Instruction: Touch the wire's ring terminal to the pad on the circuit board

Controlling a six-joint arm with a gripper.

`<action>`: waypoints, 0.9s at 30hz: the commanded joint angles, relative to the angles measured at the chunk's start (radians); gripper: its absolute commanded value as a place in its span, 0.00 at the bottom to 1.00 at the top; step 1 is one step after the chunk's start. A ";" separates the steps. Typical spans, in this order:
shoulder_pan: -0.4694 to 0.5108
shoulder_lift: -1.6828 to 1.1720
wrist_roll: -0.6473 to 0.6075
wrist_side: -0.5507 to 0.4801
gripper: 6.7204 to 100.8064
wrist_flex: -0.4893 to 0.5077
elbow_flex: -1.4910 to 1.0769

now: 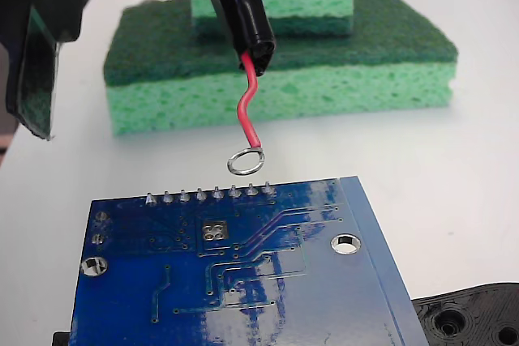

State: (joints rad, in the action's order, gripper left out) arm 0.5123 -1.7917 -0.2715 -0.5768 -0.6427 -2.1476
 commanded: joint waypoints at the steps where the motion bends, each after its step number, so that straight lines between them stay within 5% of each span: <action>1: 0.008 -0.002 -0.002 0.005 0.99 0.000 0.006; 27: 0.018 0.040 -0.012 -0.012 0.99 0.020 -0.008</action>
State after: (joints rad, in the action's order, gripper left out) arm 0.5308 -1.7457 -0.2838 -0.5844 -0.6243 -2.1598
